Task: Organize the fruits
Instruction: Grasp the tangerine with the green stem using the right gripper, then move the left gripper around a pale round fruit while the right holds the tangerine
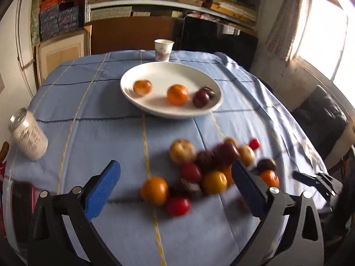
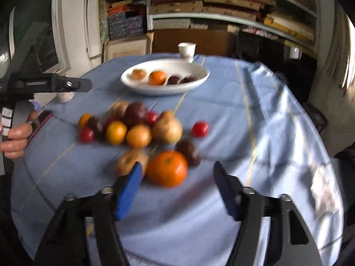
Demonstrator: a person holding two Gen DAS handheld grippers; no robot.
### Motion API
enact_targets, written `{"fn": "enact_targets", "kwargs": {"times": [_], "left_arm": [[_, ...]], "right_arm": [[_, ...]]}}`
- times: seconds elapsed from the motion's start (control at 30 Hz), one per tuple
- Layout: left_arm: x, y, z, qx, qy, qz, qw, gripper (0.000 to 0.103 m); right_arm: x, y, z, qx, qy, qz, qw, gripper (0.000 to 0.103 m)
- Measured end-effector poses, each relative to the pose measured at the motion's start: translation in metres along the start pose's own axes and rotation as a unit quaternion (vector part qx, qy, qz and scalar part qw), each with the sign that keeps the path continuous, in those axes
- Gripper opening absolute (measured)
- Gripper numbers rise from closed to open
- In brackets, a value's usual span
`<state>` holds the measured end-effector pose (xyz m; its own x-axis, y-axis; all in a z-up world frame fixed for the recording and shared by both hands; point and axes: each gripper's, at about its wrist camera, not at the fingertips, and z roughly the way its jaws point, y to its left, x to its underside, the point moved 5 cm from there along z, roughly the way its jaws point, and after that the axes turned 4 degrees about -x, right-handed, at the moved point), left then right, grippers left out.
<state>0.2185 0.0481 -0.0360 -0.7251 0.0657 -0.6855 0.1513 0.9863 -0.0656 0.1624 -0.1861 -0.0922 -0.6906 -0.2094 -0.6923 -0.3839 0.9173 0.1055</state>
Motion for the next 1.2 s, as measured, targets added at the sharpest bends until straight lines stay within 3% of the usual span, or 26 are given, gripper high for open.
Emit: {"fn": "enact_targets", "kwargs": {"times": [0.2, 0.4, 0.67, 0.83, 0.87, 0.93, 1.07, 1.2], "left_arm": [[0.037, -0.017, -0.010, -0.047, -0.035, 0.053, 0.9969, 0.098], [0.047, -0.021, -0.009, 0.009, -0.014, 0.033, 0.9993, 0.098], [0.051, -0.026, -0.009, 0.005, -0.015, 0.042, 0.9990, 0.098], [0.053, -0.027, -0.008, -0.007, -0.013, 0.048, 0.9987, 0.098], [0.053, -0.027, -0.007, -0.006, -0.012, 0.047, 0.9988, 0.098], [0.054, -0.025, -0.005, -0.008, -0.009, 0.046, 0.9989, 0.098], [0.056, -0.026, -0.001, -0.013, -0.005, 0.049, 0.9987, 0.098], [0.060, -0.038, 0.004, 0.004, 0.007, 0.072, 0.9973, 0.098]], "right_arm": [[0.006, -0.005, 0.018, -0.011, 0.028, 0.029, 0.999, 0.045], [0.005, -0.007, 0.030, -0.025, 0.048, 0.044, 0.998, 0.045], [-0.019, -0.006, 0.046, -0.017, 0.038, 0.041, 0.998, 0.051], [-0.022, -0.009, 0.062, -0.053, 0.056, 0.068, 0.995, 0.051], [-0.022, -0.008, 0.062, -0.056, 0.055, 0.069, 0.995, 0.046], [-0.021, -0.010, 0.059, -0.051, 0.047, 0.074, 0.995, 0.046], [-0.017, -0.025, 0.043, -0.084, 0.019, 0.111, 0.990, 0.045], [-0.009, -0.041, 0.028, -0.085, 0.005, 0.124, 0.989, 0.045]]}}
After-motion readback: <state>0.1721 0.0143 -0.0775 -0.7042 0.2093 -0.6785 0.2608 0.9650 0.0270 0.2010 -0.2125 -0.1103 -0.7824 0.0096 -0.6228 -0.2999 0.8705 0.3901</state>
